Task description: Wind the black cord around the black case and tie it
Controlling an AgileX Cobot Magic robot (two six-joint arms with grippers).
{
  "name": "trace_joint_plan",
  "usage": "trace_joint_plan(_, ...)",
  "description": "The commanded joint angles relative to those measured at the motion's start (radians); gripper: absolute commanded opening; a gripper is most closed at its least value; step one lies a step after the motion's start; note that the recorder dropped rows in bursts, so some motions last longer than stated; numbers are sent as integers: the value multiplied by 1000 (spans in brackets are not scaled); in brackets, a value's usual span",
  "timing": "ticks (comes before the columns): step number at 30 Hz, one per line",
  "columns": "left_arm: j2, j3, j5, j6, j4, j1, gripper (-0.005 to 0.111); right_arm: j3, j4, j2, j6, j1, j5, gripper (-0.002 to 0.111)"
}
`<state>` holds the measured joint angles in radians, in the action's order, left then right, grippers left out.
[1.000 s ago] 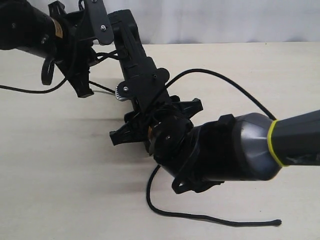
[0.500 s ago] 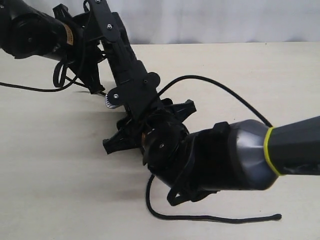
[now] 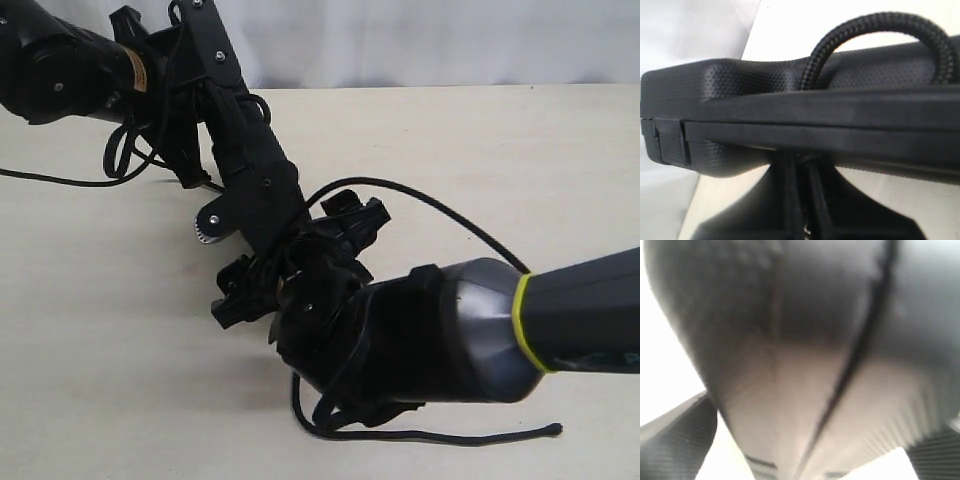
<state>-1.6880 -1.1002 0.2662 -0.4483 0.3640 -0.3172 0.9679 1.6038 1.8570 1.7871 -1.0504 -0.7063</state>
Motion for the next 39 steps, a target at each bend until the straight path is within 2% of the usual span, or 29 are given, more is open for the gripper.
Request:
trace_joint_plan(1, 0, 7, -13, 0, -9, -10, 0, -4, -103, -56, -92, 1, 15, 90)
trace_joint_plan(5, 0, 7, -13, 0, -9, -10, 0, -4, -212, -119, -186, 1, 81, 89)
trace_joint_plan(13, 0, 7, -15, 0, -7, -10, 0, -4, -567, -219, -549, 1, 87, 89)
trace_joint_plan(21, 0, 7, -17, 0, -7, -10, 0, -4, -725, -372, -748, -57, 105, 89)
trace_joint_plan(27, 0, 7, -17, 0, -7, -10, 0, -4, -910, -519, -948, -25, 109, 89)
trace_joint_plan(31, 0, 7, -19, 0, -9, -10, 0, -4, -921, -599, -941, 99, 149, 76)
trace_joint_plan(33, 0, 7, -19, 0, -9, -10, 0, 12, -1011, -606, -980, 248, 220, 65)
trace_joint_plan(34, 0, 7, -19, 0, -9, -10, 0, 50, -1176, -580, -1131, 358, 229, 60)
trace_joint_plan(35, 0, 7, -19, 0, -9, -10, 0, 79, -1301, -558, -1248, 410, 225, 57)
trace_joint_plan(36, 0, 7, -19, 0, -9, -10, 0, 159, -1564, -497, -1507, 496, 174, 54)
trace_joint_plan(37, 0, 7, -19, 0, -9, -10, 0, 209, -1721, -459, -1664, 539, 125, 52)
trace_joint_plan(38, 0, 7, -19, 0, -9, -10, 0, 300, -2041, -379, -1956, 617, 8, 52)
trace_joint_plan(39, 0, 7, -19, 0, -9, -10, 0, 350, -2182, -329, -2073, 656, -62, 52)
